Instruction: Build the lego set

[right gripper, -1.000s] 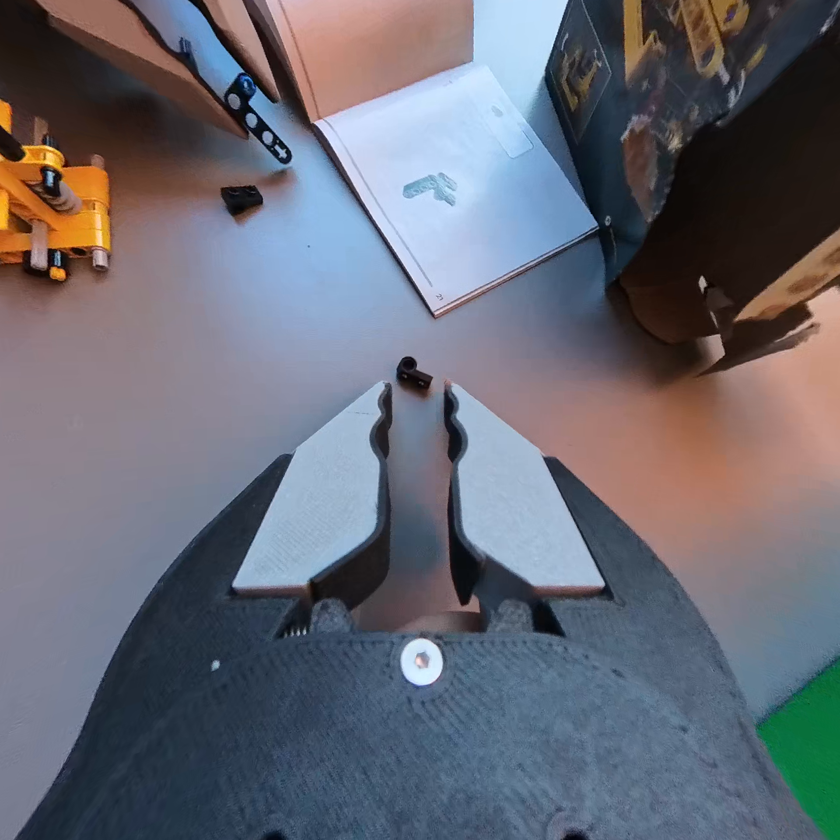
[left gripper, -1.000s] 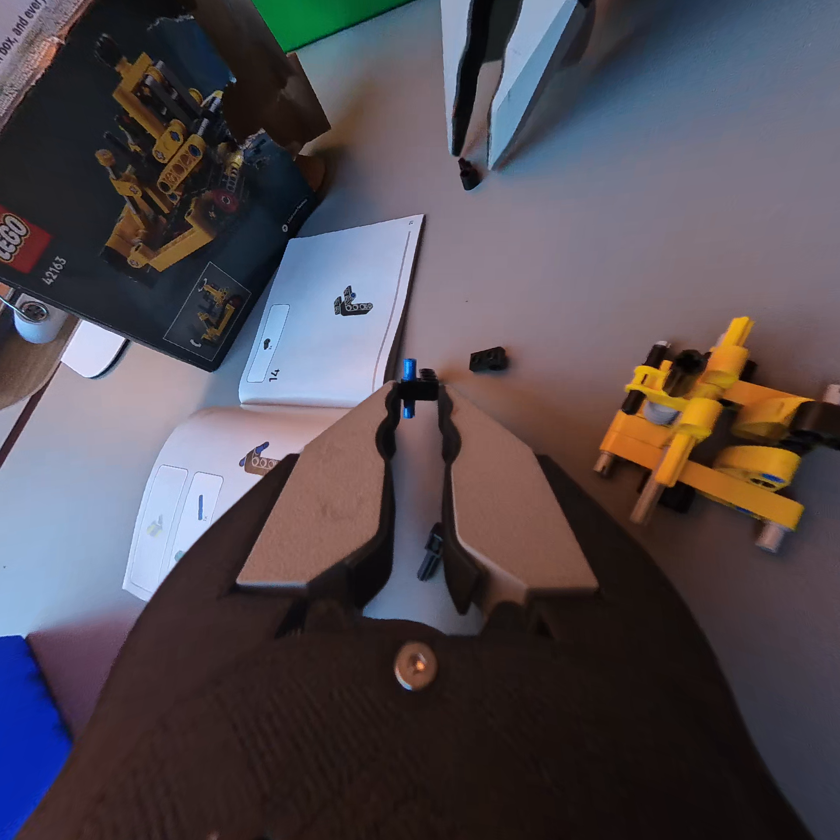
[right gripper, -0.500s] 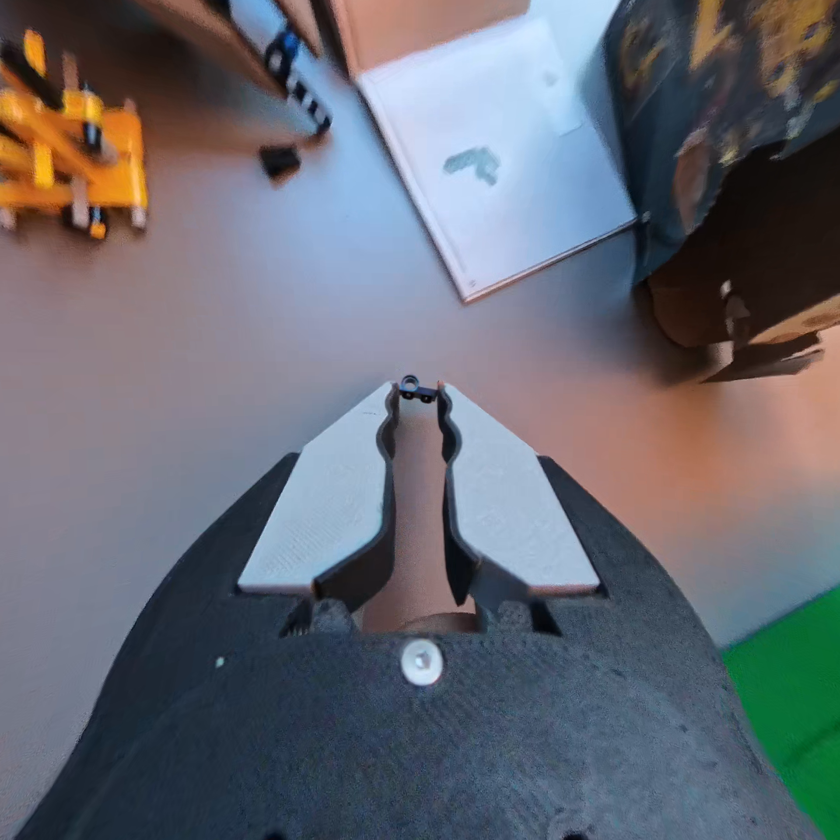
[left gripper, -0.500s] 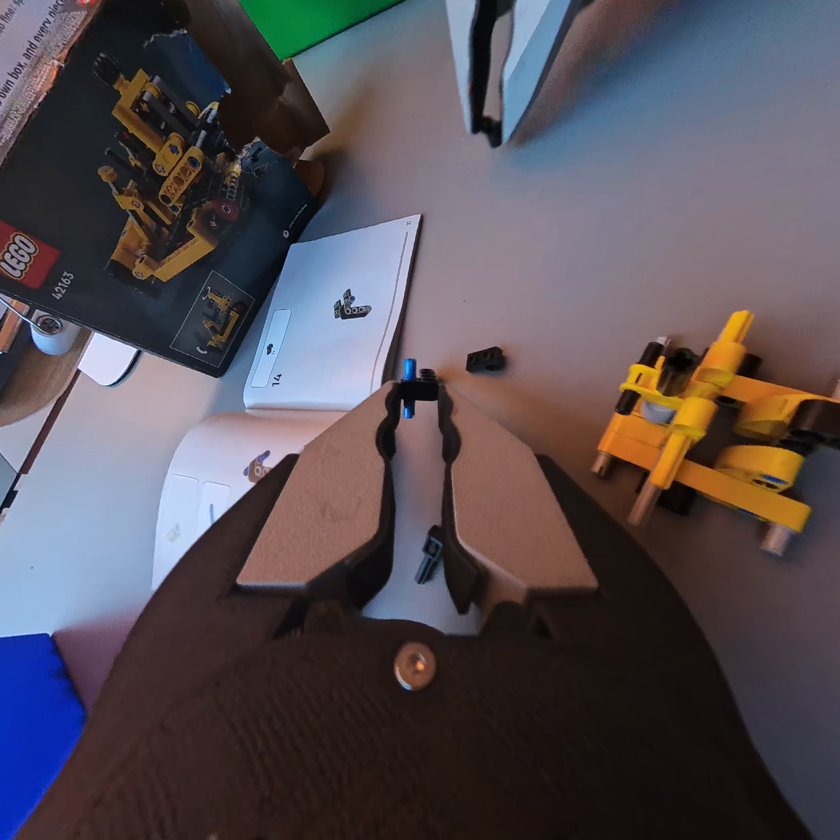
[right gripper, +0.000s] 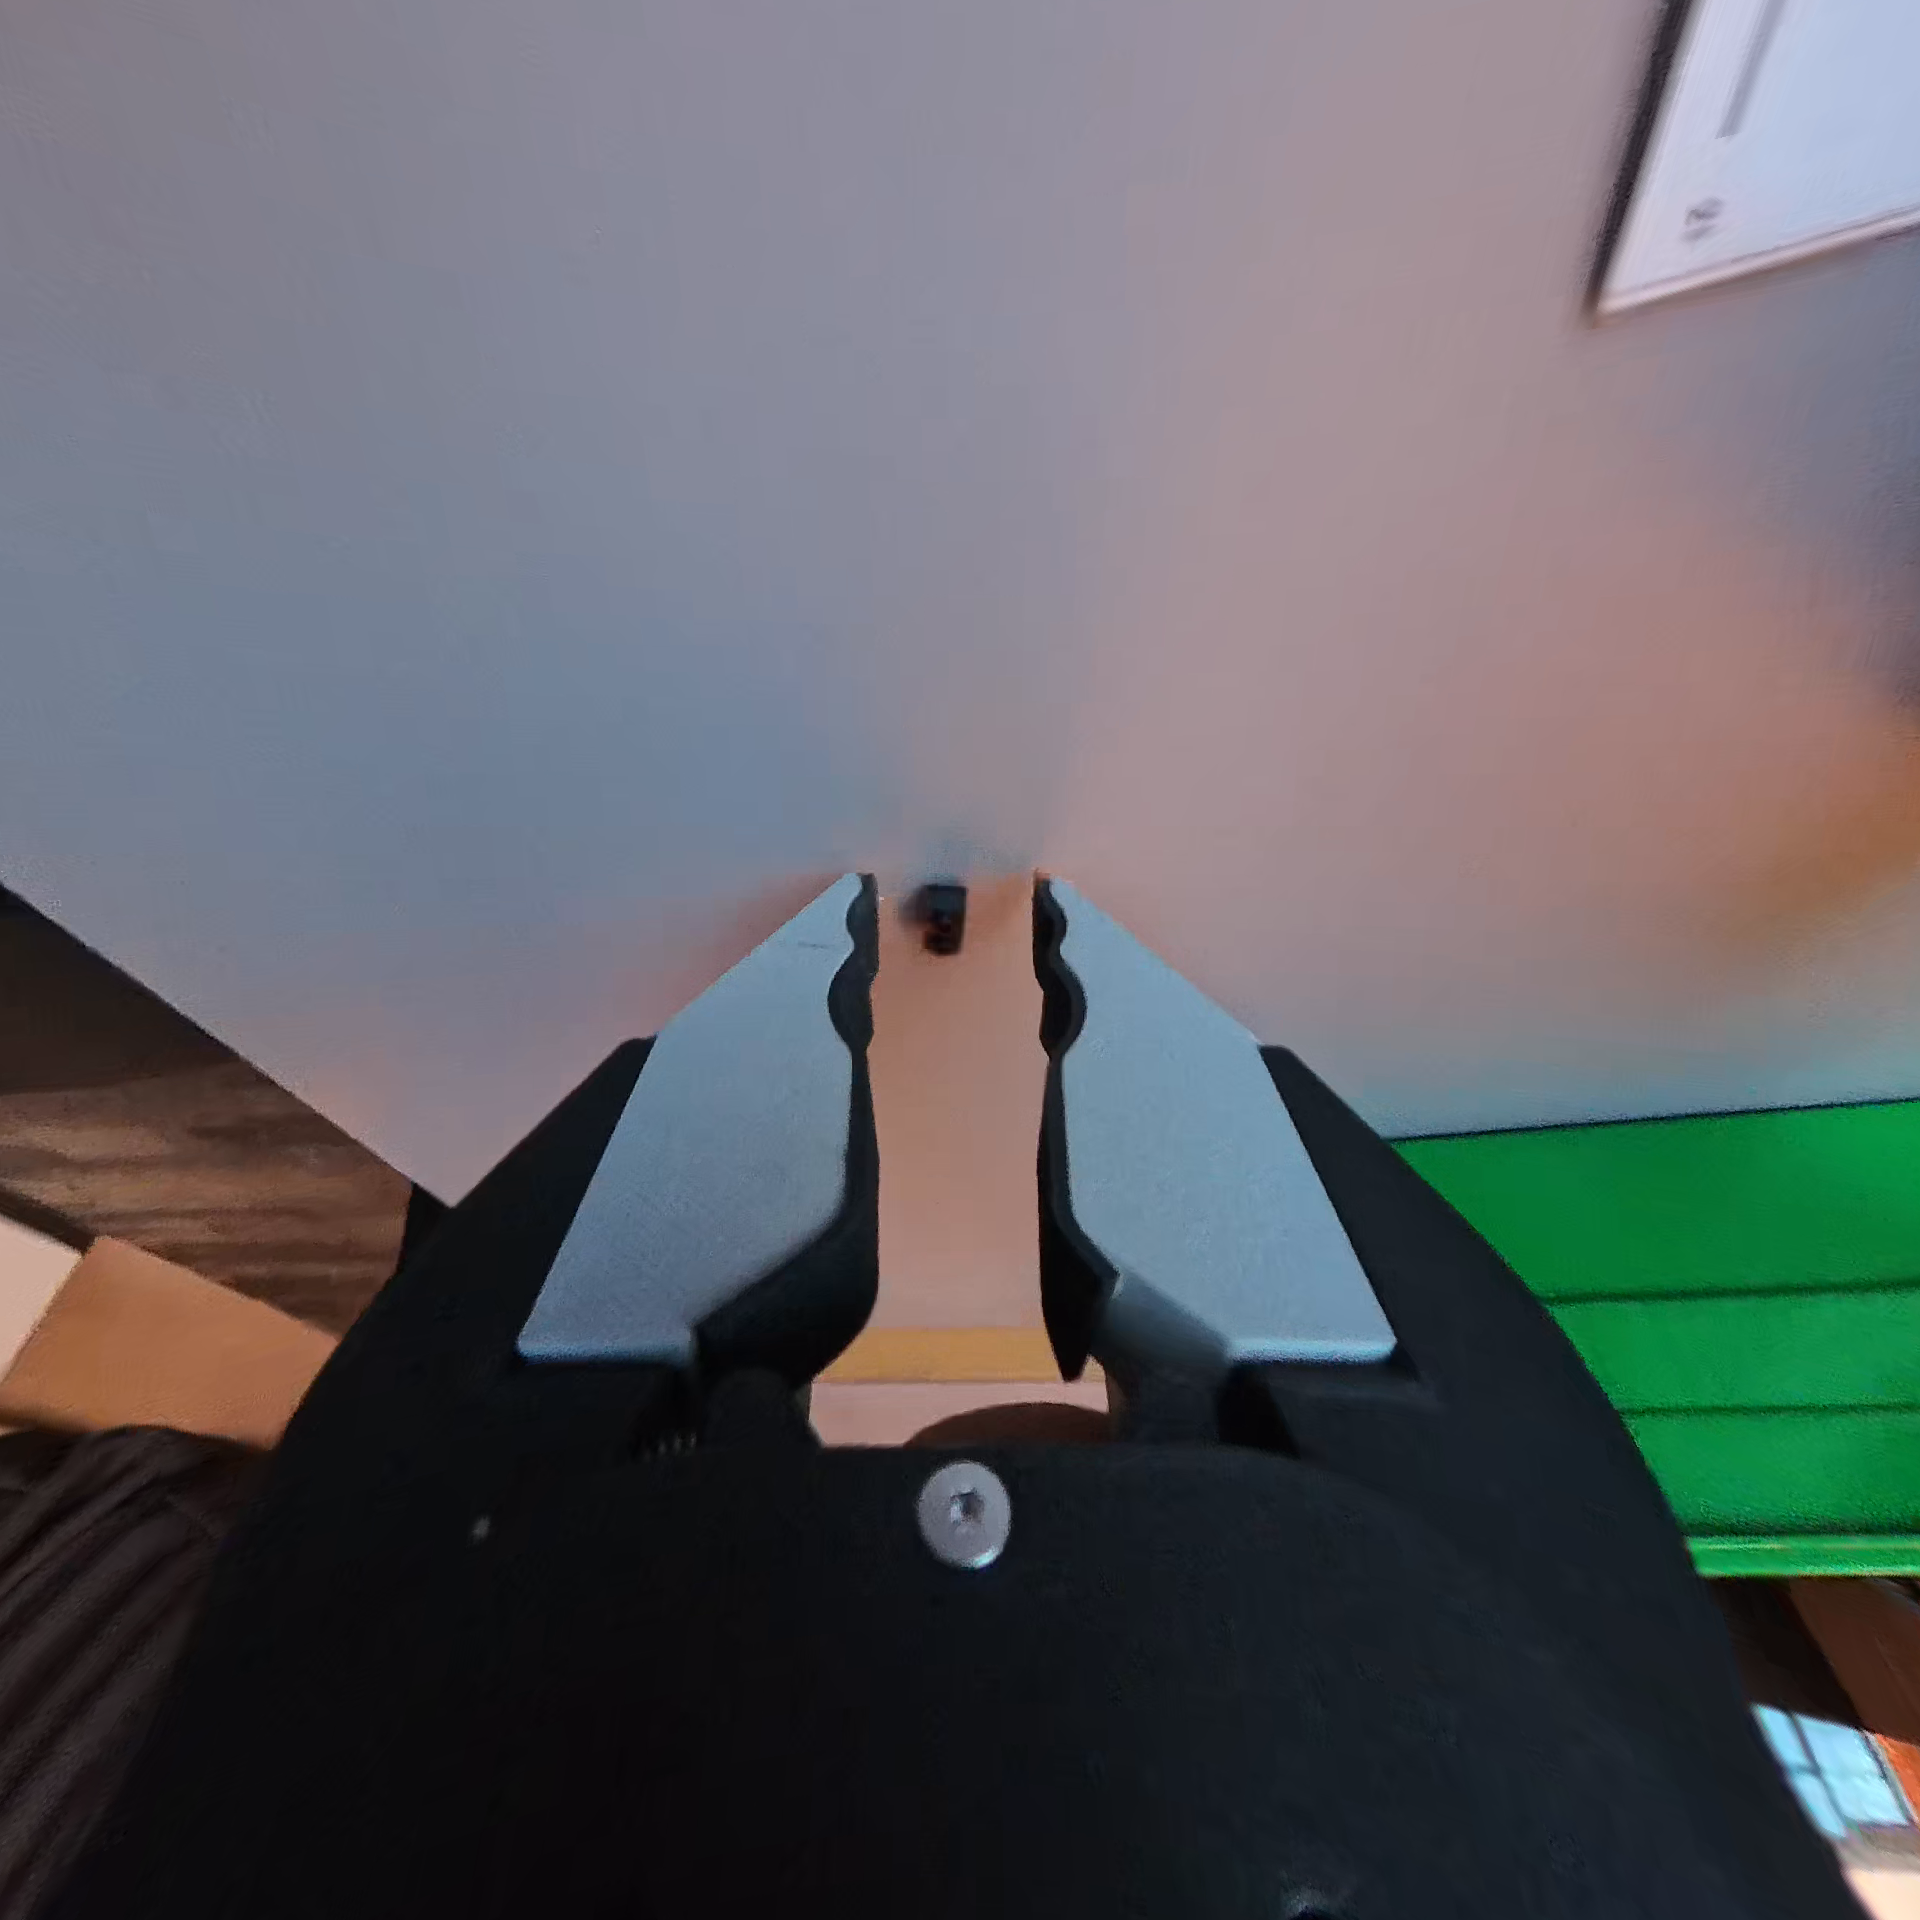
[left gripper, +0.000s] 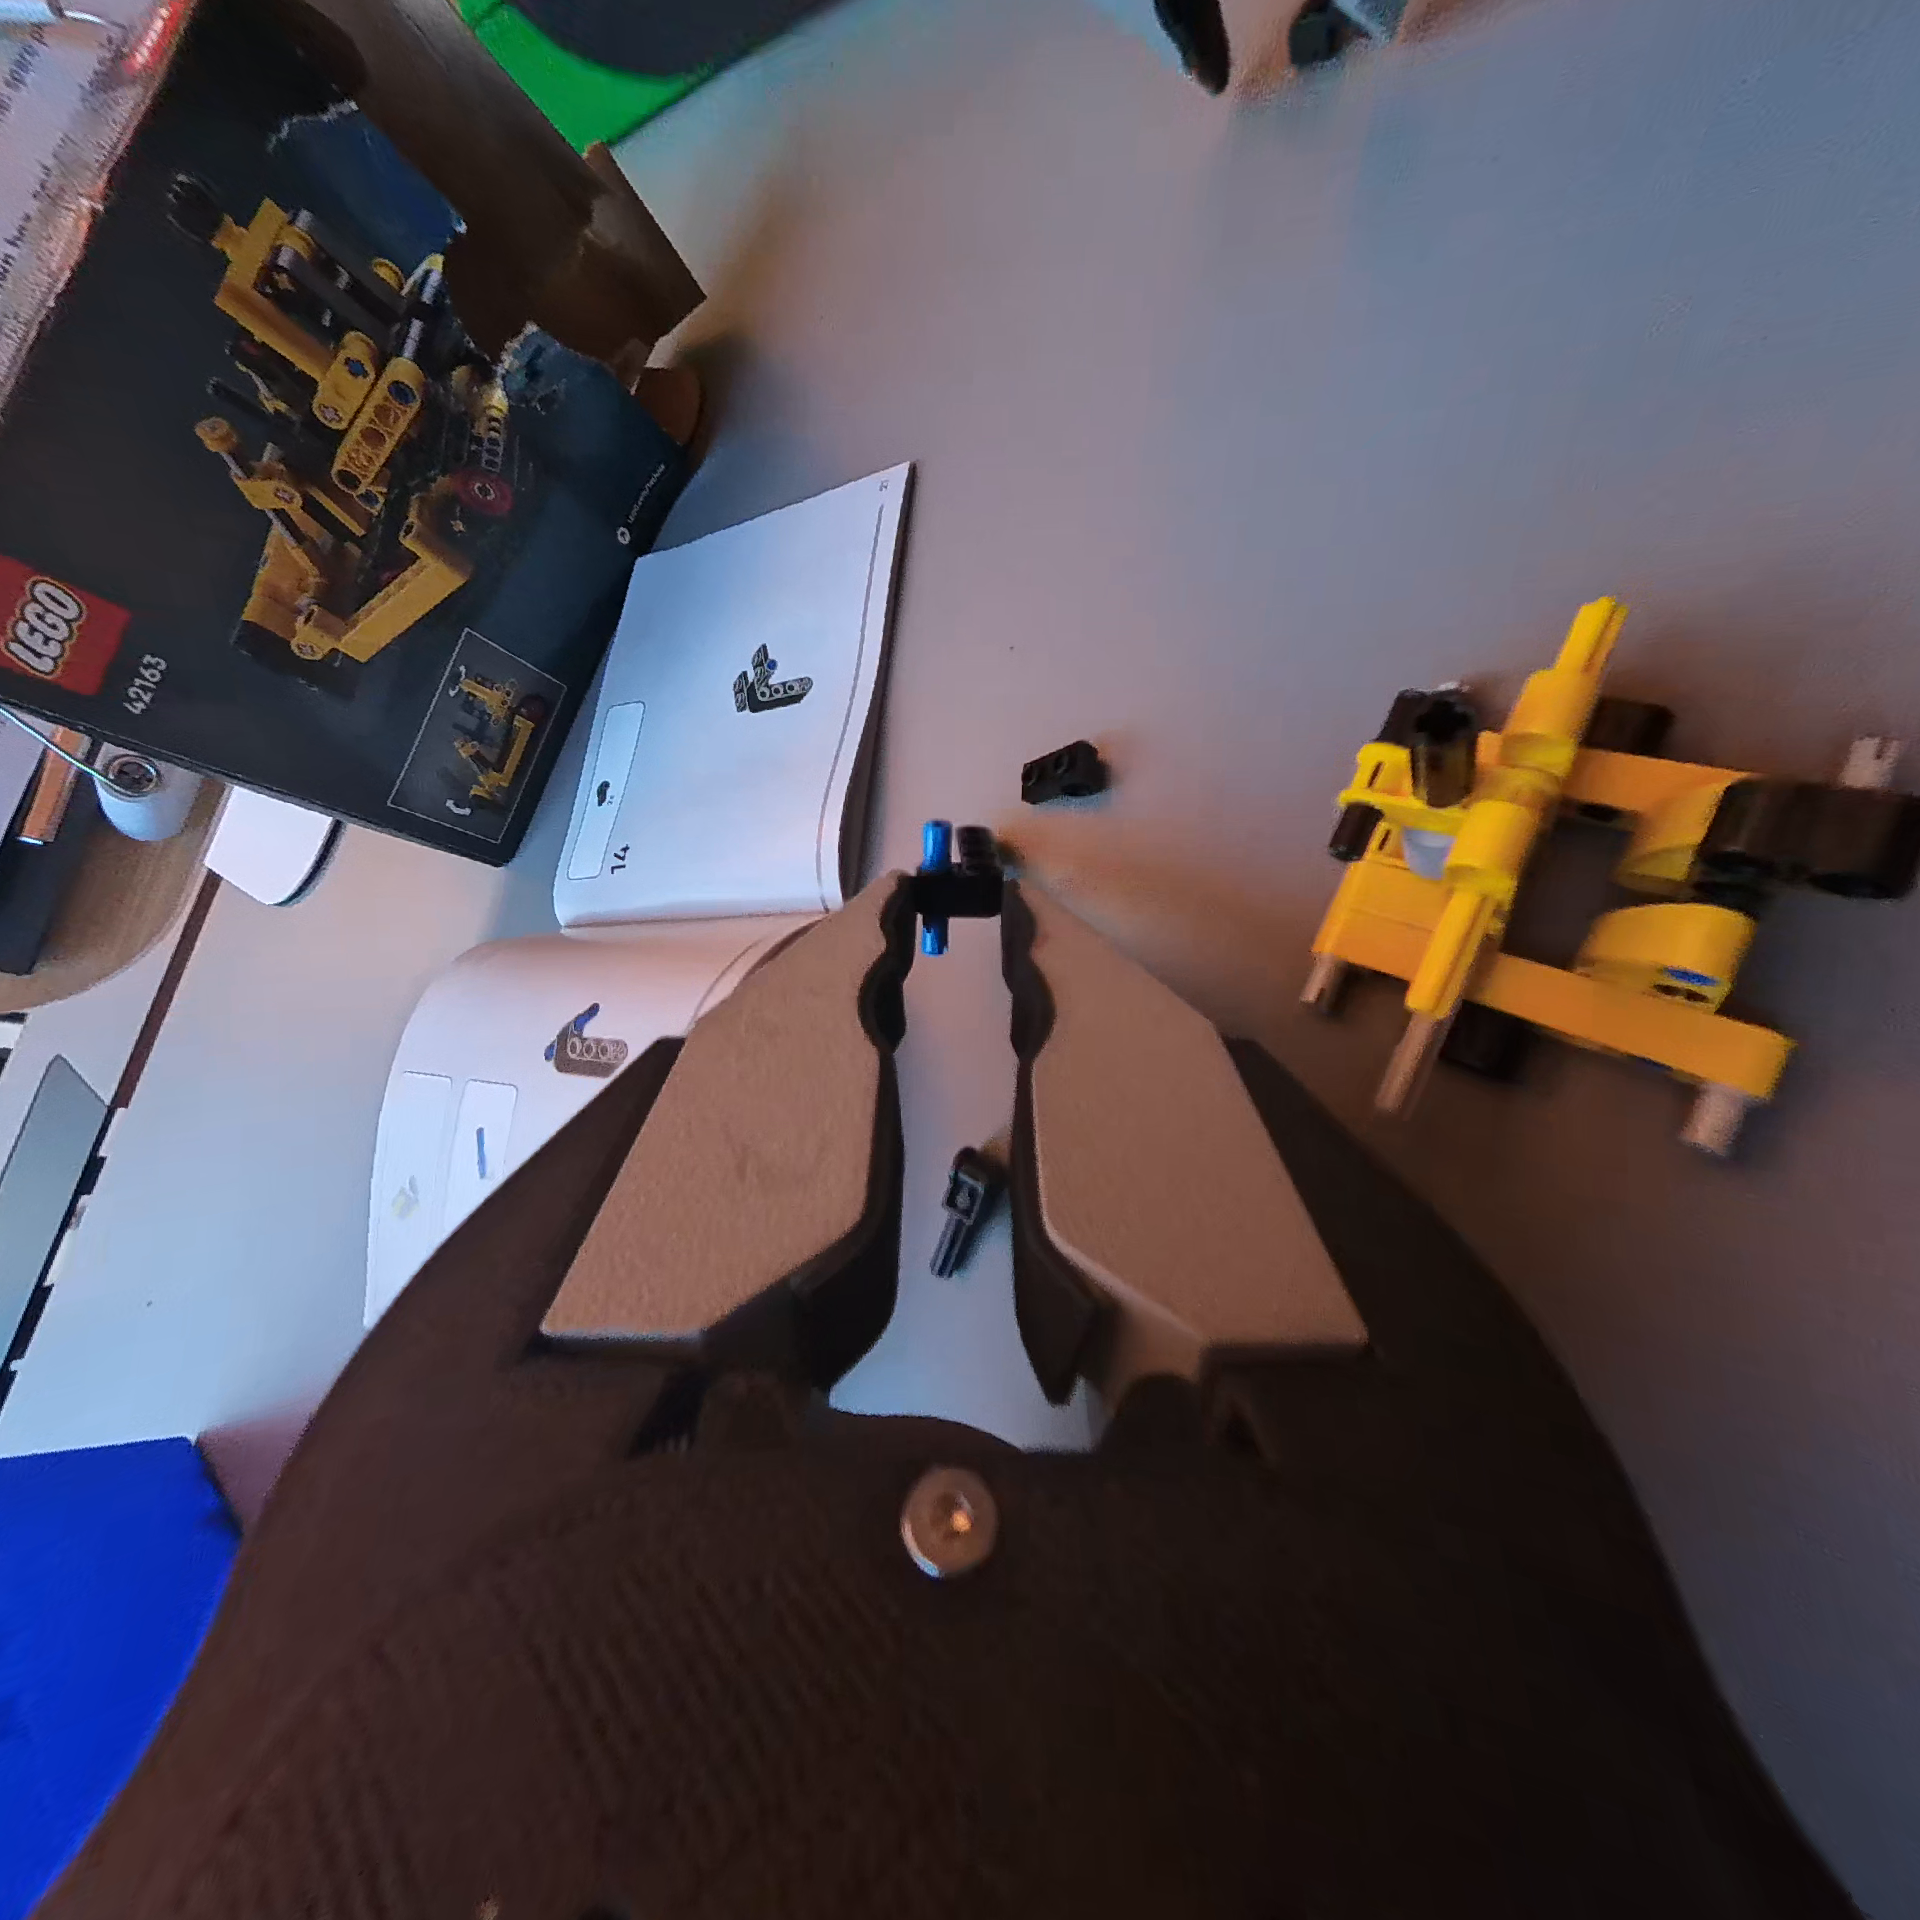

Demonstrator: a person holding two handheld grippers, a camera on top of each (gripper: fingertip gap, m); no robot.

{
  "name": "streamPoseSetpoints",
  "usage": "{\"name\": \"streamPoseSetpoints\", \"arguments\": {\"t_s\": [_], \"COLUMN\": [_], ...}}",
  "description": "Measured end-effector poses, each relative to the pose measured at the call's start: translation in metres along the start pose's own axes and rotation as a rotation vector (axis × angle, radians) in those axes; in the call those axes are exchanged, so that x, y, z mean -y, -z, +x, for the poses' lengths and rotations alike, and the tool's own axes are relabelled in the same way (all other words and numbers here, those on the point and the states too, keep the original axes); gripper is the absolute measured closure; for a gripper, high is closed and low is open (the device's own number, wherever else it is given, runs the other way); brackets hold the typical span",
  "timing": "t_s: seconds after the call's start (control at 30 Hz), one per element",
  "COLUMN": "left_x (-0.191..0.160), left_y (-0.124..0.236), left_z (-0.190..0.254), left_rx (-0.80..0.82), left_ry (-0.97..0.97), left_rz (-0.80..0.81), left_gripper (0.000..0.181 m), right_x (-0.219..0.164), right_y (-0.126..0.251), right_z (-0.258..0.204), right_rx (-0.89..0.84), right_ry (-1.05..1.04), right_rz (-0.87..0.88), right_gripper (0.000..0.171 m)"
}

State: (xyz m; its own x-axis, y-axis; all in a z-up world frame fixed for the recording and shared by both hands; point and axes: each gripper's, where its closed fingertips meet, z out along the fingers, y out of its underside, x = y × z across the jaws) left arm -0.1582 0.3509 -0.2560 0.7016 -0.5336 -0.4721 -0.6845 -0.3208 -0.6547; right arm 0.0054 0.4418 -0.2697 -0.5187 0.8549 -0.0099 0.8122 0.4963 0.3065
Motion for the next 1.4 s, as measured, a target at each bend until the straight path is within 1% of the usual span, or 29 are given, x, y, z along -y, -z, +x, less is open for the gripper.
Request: {"name": "streamPoseSetpoints", "arguments": {"t_s": [0.07, 0.13, 0.2, 0.23, 0.3, 0.33, 0.37, 0.4, 0.47, 0.5, 0.57, 0.6, 0.7, 0.77, 0.83, 0.93, 1.0, 1.13, 1.23, 1.4], "left_x": [-0.003, -0.005, -0.005, -0.004, 0.003, 0.009, 0.017, 0.026, 0.043, 0.050, 0.065, 0.070, 0.071, 0.066, 0.067, 0.077, 0.085, 0.099, 0.103, 0.104], "left_y": [0.000, 0.000, 0.000, -0.001, -0.001, -0.001, 0.000, 0.002, 0.005, 0.006, 0.008, 0.009, 0.003, -0.002, -0.004, -0.004, -0.002, -0.001, -0.004, -0.003], "left_z": [0.000, -0.002, -0.004, -0.005, -0.006, -0.004, 0.001, 0.007, 0.018, 0.022, 0.028, 0.031, 0.031, 0.032, 0.033, 0.034, 0.035, 0.037, 0.035, 0.039], "left_rx": [-0.006, -0.005, 0.002, 0.007, 0.009, -0.009, -0.037, -0.072, -0.142, -0.175, -0.230, -0.247, -0.239, -0.236, -0.249, -0.270, -0.278, -0.292, -0.270, -0.300], "left_ry": [0.009, 0.014, 0.009, 0.005, 0.006, 0.014, 0.019, 0.016, 0.043, 0.070, 0.105, 0.108, 0.058, 0.012, 0.011, 0.024, 0.017, 0.039, 0.056, 0.078], "left_rz": [-0.004, -0.008, -0.011, -0.014, -0.003, 0.013, 0.037, 0.071, 0.136, 0.158, 0.197, 0.206, 0.171, 0.137, 0.133, 0.159, 0.178, 0.216, 0.251, 0.278], "left_gripper": [0.168, 0.168, 0.168, 0.168, 0.168, 0.168, 0.168, 0.168, 0.168, 0.168, 0.168, 0.169, 0.168, 0.169, 0.168, 0.168, 0.168, 0.168, 0.168, 0.168], "right_x": [-0.001, -0.005, -0.004, 0.002, 0.033, 0.051, 0.068, 0.082, 0.103, 0.111, 0.121, 0.122, 0.110, 0.101, 0.098, 0.098, 0.098, 0.094, 0.089, 0.087], "right_y": [0.006, 0.018, 0.036, 0.048, 0.078, 0.092, 0.098, 0.097, 0.080, 0.072, 0.069, 0.071, 0.081, 0.083, 0.083, 0.076, 0.075, 0.077, 0.079, 0.079], "right_z": [0.004, 0.009, 0.018, 0.021, 0.015, 0.004, -0.008, -0.015, -0.019, -0.021, -0.028, -0.029, -0.024, -0.026, -0.027, -0.028, -0.027, -0.031, -0.029, -0.034], "right_rx": [-0.014, -0.035, -0.081, -0.103, -0.116, -0.100, -0.087, -0.104, -0.166, -0.169, -0.144, -0.142, -0.188, -0.178, -0.187, -0.210, -0.240, -0.248, -0.257, -0.257], "right_ry": [-0.048, -0.111, -0.198, -0.229, -0.216, -0.168, -0.111, -0.072, -0.019, -0.001, 0.020, 0.032, 0.034, 0.044, 0.053, 0.074, 0.086, 0.105, 0.082, 0.100], "right_rz": [0.080, 0.217, 0.424, 0.561, 0.881, 1.027, 1.122, 1.154, 1.111, 1.087, 1.108, 1.127, 1.183, 1.206, 1.220, 1.188, 1.185, 1.220, 1.258, 1.274], "right_gripper": [0.144, 0.145, 0.146, 0.146, 0.147, 0.150, 0.150, 0.149, 0.146, 0.146, 0.147, 0.151, 0.158, 0.160, 0.163, 0.161, 0.165, 0.166, 0.167, 0.167]}}
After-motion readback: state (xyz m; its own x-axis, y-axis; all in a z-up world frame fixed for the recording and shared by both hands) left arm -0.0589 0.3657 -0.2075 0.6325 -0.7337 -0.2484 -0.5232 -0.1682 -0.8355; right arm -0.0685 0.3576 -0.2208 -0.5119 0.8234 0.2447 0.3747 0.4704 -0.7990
